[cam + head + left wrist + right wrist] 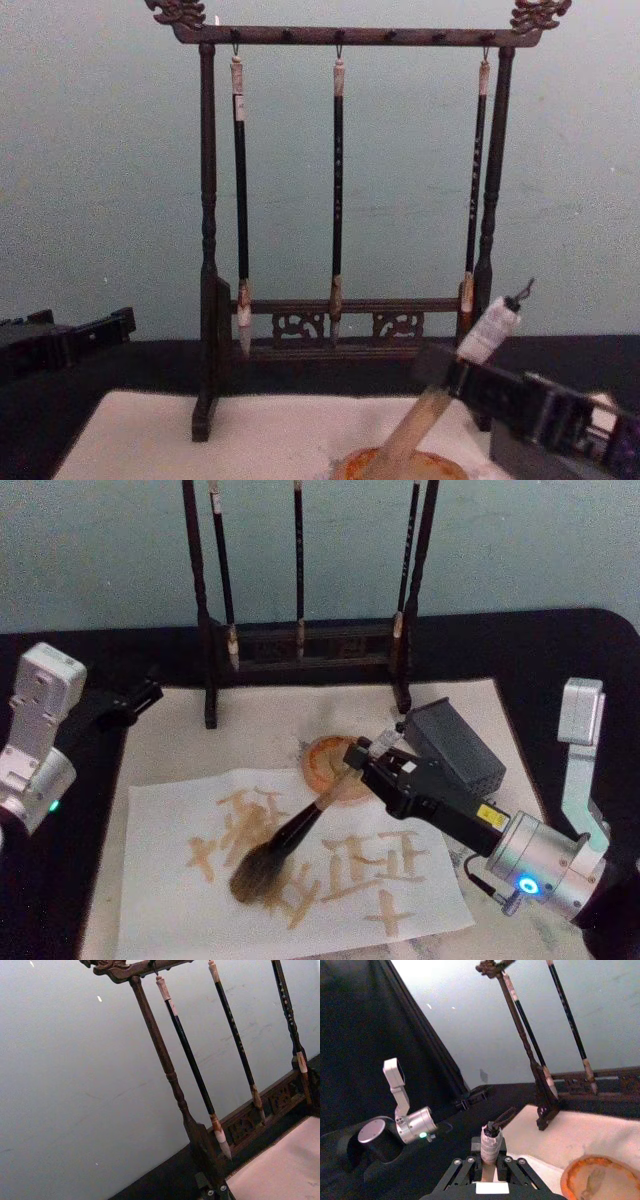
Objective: Pick up the brush from the inkstone, write on the paper, then place the brush back to its original position.
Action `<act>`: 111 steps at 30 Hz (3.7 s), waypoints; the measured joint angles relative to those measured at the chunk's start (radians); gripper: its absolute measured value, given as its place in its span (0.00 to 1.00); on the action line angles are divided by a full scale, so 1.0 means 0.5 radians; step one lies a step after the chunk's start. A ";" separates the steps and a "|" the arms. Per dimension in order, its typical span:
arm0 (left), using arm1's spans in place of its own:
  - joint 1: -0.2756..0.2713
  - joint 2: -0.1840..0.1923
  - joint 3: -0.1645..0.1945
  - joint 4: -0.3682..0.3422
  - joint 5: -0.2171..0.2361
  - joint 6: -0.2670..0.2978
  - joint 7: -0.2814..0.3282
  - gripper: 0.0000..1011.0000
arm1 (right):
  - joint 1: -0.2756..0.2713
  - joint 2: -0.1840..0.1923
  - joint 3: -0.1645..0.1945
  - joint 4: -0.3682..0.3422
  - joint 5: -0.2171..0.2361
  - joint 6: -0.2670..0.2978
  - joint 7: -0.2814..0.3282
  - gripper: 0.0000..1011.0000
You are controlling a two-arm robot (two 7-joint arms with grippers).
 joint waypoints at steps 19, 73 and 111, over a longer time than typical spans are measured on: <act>0.000 0.000 0.000 0.000 0.000 0.000 0.000 0.99 | -0.143 0.102 0.166 0.004 0.094 -0.082 -0.034 0.16; 0.000 0.000 0.000 0.000 0.000 0.000 0.000 0.99 | -0.111 0.042 0.138 -0.029 -0.022 -0.102 -0.026 0.16; 0.000 0.000 0.000 0.000 0.000 0.000 0.000 0.99 | -0.303 0.181 0.461 -0.224 0.197 -0.159 -0.010 0.16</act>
